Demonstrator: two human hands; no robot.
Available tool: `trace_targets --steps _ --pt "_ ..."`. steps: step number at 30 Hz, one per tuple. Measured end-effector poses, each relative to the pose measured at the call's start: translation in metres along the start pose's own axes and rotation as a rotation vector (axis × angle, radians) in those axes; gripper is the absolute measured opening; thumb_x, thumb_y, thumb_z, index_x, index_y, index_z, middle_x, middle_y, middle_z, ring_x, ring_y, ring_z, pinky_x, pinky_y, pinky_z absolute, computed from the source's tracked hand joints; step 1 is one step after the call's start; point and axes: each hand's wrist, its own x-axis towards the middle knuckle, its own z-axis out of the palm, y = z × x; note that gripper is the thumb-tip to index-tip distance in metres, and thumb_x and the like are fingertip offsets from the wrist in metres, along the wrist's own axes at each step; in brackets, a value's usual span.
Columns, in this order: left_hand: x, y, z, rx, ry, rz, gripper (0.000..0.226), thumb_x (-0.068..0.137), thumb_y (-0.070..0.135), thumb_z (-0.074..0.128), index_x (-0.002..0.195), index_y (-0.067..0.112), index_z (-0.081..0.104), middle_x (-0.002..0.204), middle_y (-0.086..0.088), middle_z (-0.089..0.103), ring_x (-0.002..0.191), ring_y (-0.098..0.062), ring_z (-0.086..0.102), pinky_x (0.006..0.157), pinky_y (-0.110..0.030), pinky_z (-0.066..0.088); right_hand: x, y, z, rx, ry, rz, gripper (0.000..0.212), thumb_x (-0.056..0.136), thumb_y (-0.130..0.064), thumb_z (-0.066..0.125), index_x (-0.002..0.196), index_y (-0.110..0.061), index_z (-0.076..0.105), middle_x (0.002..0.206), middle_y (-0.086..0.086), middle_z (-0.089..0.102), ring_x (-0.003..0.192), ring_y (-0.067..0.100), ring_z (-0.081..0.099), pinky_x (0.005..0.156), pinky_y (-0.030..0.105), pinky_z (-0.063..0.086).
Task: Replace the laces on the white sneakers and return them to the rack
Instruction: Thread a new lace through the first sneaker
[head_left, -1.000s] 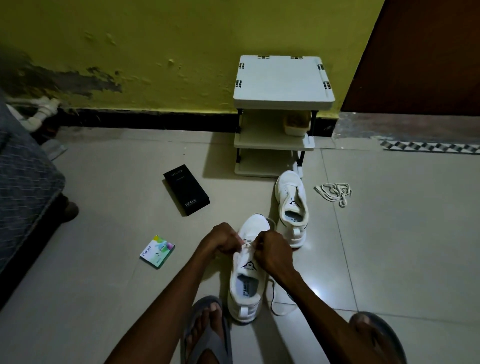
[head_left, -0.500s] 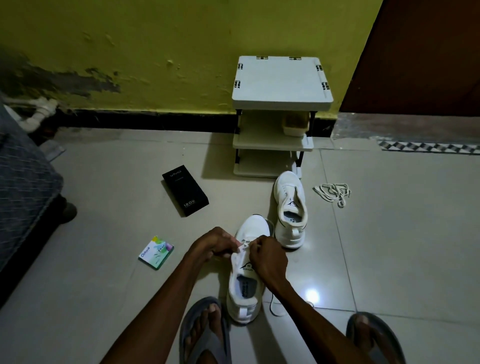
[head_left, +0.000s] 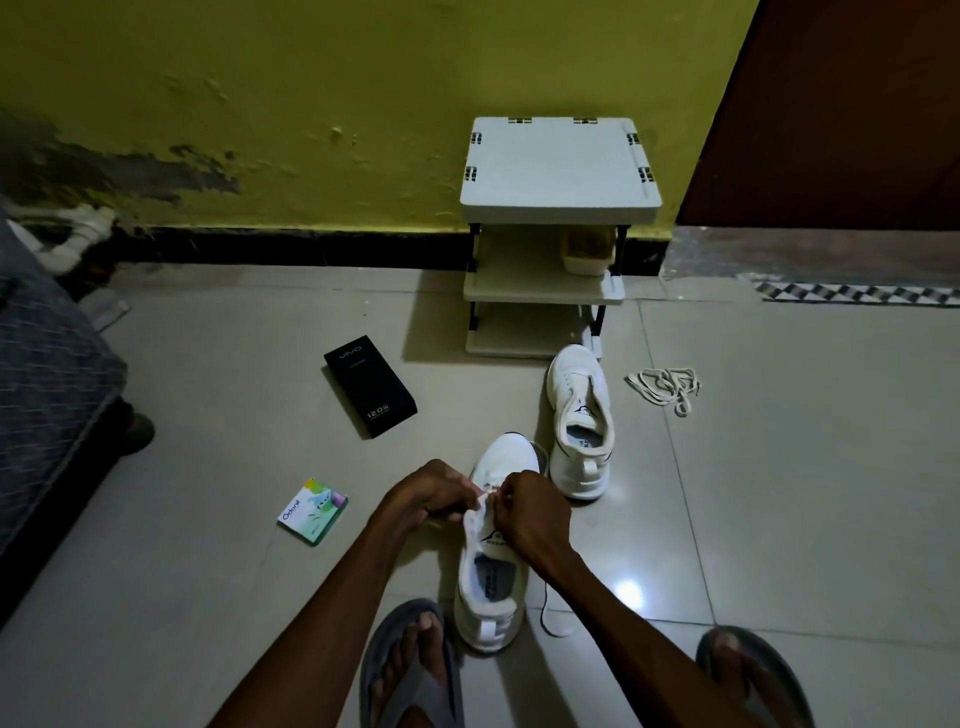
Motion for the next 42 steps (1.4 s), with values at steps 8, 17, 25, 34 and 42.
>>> trace_targets --steps 8,17,25,34,42 --pt "-0.004 0.001 0.007 -0.042 0.01 -0.029 0.016 0.076 0.007 0.07 0.089 0.001 0.077 0.083 -0.016 0.074 0.063 -0.018 0.065 0.072 -0.031 0.058 0.0 -0.017 0.003 -0.146 -0.062 0.06 0.025 0.091 -0.038 0.054 0.095 -0.016 0.065 0.098 0.004 0.066 0.089 0.024 0.066 0.057 0.023 0.03" --pt "-0.005 -0.003 0.015 -0.05 0.131 0.054 0.025 0.076 -0.005 0.064 0.062 0.013 0.073 0.069 -0.013 0.071 0.054 -0.019 0.059 0.064 -0.029 0.052 -0.001 -0.004 0.001 0.16 -0.067 0.085 0.034 0.088 -0.037 0.056 0.058 -0.023 0.047 0.068 0.0 0.056 0.07 0.021 0.059 0.049 0.024 0.021" --pt "-0.001 -0.003 0.019 -0.017 0.147 0.1 0.018 0.082 -0.002 0.067 0.069 0.009 0.071 0.069 -0.011 0.071 0.061 -0.018 0.067 0.067 -0.029 0.061 -0.006 -0.004 -0.018 0.124 0.014 0.126 0.031 0.081 -0.051 0.065 0.08 -0.021 0.071 0.084 -0.004 0.066 0.078 0.015 0.063 0.061 0.026 0.048" --pt "-0.011 0.016 -0.014 -0.146 0.159 0.221 0.008 0.081 0.005 0.074 0.082 -0.003 0.072 0.061 -0.005 0.072 0.056 -0.007 0.068 0.059 -0.015 0.051 0.001 0.002 -0.007 0.212 -0.246 0.288 0.037 0.057 -0.045 0.062 0.074 -0.012 0.068 0.074 0.002 0.069 0.071 0.021 0.066 0.053 0.021 0.04" --pt "-0.071 0.096 -0.076 -0.95 -0.144 0.569 0.018 0.094 -0.003 0.05 0.088 0.012 0.059 0.08 0.0 0.064 0.081 -0.01 0.061 0.088 -0.031 0.055 -0.001 0.007 -0.001 0.345 -0.223 0.29 0.022 0.066 -0.027 0.073 0.059 -0.007 0.067 0.05 -0.001 0.058 0.047 0.011 0.053 0.045 0.02 0.037"
